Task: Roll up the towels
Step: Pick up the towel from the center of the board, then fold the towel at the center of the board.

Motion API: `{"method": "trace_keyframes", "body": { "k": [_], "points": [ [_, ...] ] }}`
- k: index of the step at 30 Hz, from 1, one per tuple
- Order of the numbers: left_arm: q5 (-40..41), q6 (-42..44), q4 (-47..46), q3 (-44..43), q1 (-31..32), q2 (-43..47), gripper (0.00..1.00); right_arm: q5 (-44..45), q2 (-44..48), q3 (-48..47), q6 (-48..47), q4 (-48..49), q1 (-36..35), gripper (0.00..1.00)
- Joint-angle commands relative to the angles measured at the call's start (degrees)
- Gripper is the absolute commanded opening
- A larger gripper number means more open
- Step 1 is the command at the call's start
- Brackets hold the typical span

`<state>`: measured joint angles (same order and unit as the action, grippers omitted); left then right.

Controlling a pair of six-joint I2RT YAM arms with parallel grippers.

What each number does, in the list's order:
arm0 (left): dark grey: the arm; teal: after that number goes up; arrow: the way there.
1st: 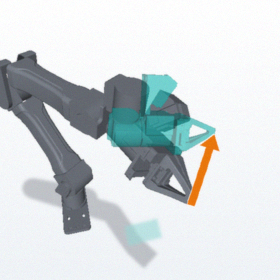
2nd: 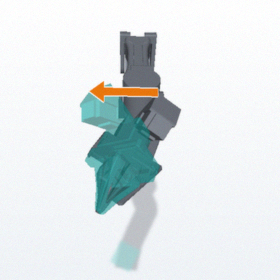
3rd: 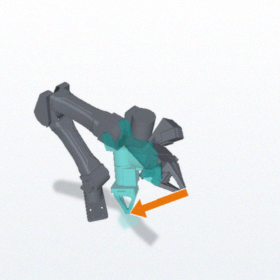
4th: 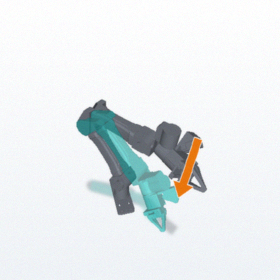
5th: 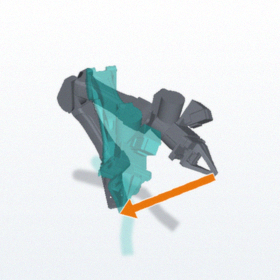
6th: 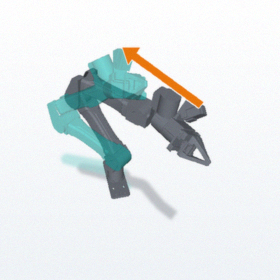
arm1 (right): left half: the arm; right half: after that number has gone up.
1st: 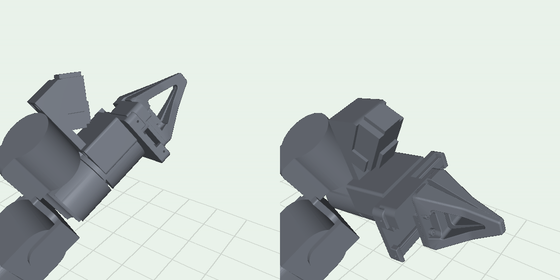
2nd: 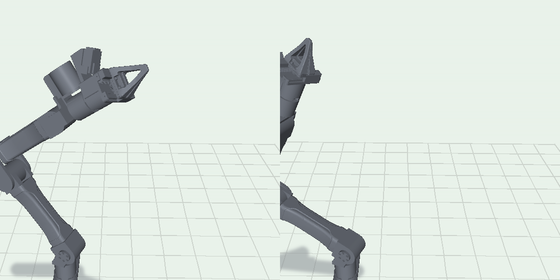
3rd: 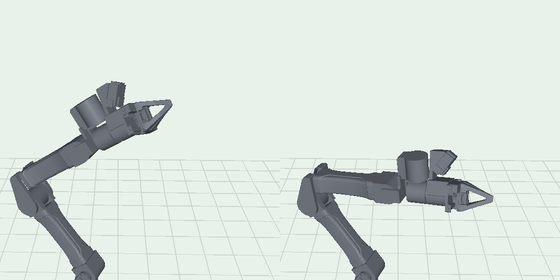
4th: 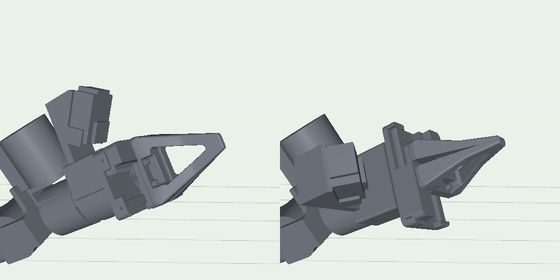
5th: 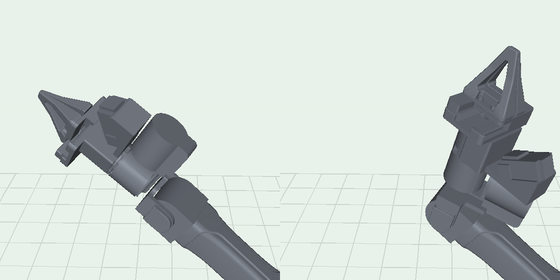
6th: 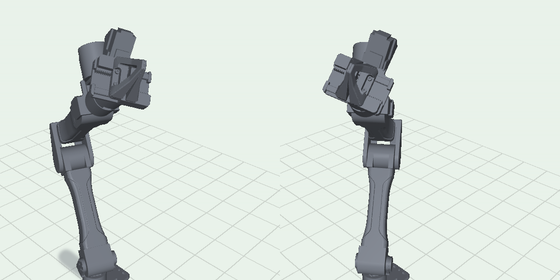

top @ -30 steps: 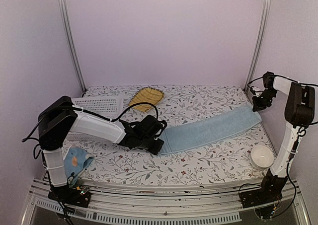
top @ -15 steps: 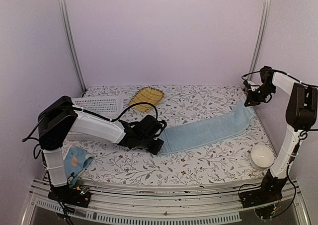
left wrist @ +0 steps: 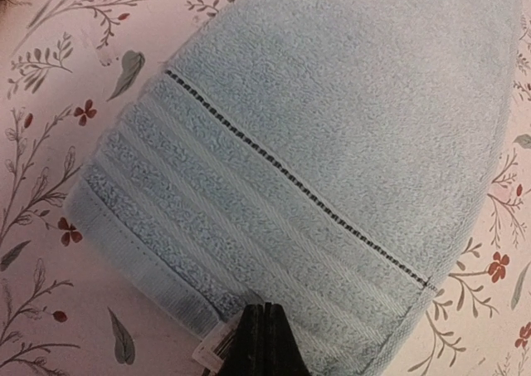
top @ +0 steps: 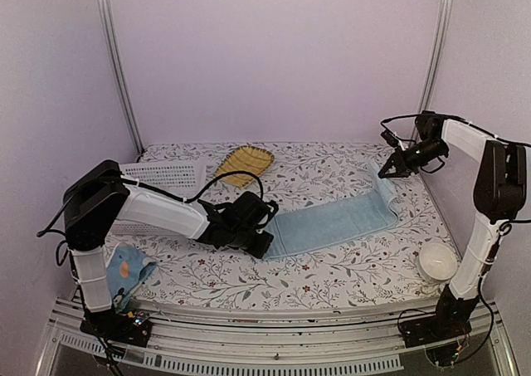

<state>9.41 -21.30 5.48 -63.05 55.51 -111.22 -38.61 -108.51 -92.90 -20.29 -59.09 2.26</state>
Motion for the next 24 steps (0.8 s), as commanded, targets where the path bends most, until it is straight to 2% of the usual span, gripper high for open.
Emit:
{"method": "trace_keyframes", "body": {
  "k": [1, 10, 17, 24],
  "points": [
    [-0.6, -0.9, -0.1, 0.4, -0.7, -0.3, 0.0, -9.3, 1.9, 1.2, -0.8, -1.0, -2.5, 0.02],
    [-1.0, -2.0, -0.1, 0.7, -0.9, -0.1, 0.0, -14.7, 0.0, 4.5, 0.2, 3.5, -8.2, 0.02],
    [-1.8, -2.8, -0.6, 1.4, -1.3, 0.3, 0.0, -18.0, 2.2, 12.1, 8.2, 17.0, -13.0, 0.02],
    [-2.9, -4.7, -2.6, 3.6, -2.1, 1.9, 0.0, -20.3, -1.2, 12.6, 12.2, 21.2, -20.0, 0.02]
  ]
}}
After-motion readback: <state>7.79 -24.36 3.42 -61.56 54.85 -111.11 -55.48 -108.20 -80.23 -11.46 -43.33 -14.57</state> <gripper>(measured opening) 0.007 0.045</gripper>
